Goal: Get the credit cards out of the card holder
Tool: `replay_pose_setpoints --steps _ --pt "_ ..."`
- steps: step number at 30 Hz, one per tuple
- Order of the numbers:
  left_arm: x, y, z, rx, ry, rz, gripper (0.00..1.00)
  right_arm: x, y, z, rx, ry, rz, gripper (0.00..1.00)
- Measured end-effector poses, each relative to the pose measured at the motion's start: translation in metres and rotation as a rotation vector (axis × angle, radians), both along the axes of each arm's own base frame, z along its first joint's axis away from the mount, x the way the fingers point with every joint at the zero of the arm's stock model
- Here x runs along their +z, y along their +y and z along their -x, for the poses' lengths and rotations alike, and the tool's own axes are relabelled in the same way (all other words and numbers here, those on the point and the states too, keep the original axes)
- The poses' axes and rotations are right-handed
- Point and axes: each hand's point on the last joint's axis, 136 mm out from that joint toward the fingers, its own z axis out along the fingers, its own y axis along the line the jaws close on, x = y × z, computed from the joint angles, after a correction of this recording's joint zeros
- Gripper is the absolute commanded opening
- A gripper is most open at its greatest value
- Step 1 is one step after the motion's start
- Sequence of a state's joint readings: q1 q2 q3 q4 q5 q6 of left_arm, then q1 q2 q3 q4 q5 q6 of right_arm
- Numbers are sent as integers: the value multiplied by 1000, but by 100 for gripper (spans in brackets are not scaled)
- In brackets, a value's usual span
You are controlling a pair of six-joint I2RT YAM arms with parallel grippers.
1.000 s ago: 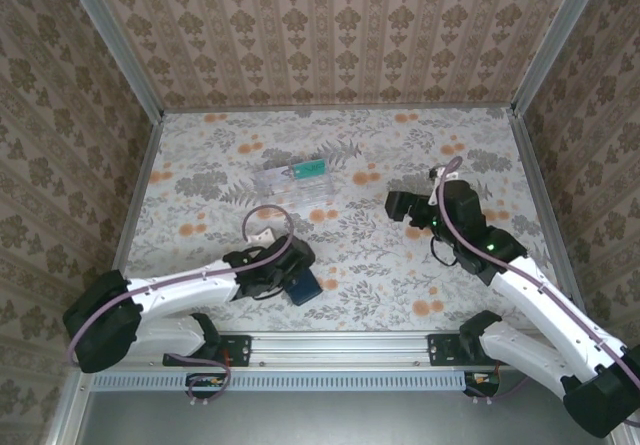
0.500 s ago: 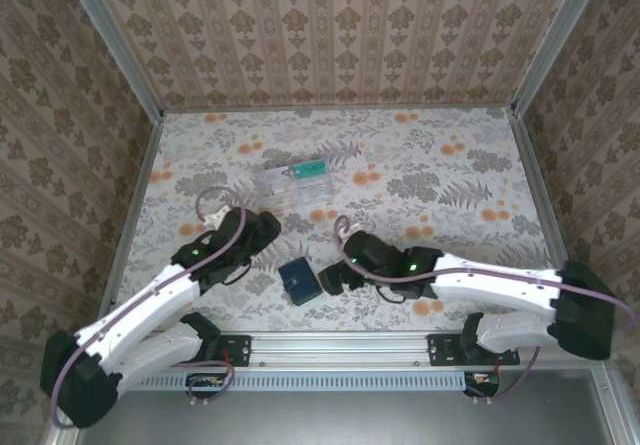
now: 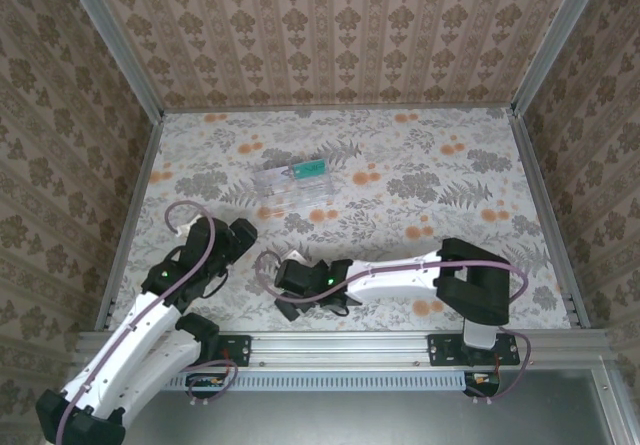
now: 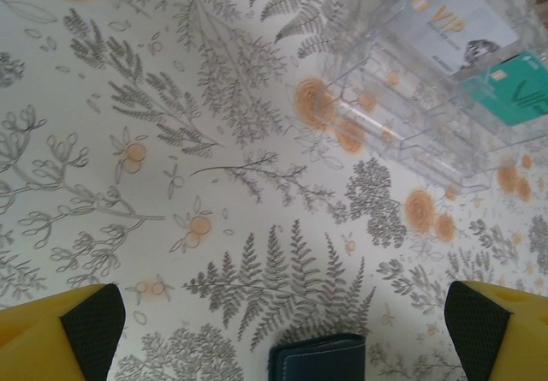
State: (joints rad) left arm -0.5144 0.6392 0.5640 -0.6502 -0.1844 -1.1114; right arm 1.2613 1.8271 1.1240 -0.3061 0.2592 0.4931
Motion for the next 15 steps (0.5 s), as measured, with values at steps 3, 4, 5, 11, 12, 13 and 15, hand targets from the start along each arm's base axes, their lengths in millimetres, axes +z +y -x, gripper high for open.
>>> replay_pose_setpoints --steps 3,4,5,11,12,13,15 --pt "-2 1 3 -8 7 -3 100 -11 -8 -4 -16 -16 64 100" --pt "-3 0 4 -11 8 -1 100 -13 -14 -5 -23 -25 90 100" --pt "-2 0 4 -12 5 -1 100 -15 -19 -6 -29 -33 112 100" --pt "-5 0 5 -15 12 4 100 -18 -59 -15 -82 -74 192 100" --pt "-6 -1 5 -18 13 6 100 -17 -68 -18 -99 -75 199 100" --pt "-8 -1 5 -23 15 7 100 -17 -78 -23 -120 -79 212 100" --pt "-9 -4 4 -37 16 6 100 -16 -97 -35 -170 -83 225 100"
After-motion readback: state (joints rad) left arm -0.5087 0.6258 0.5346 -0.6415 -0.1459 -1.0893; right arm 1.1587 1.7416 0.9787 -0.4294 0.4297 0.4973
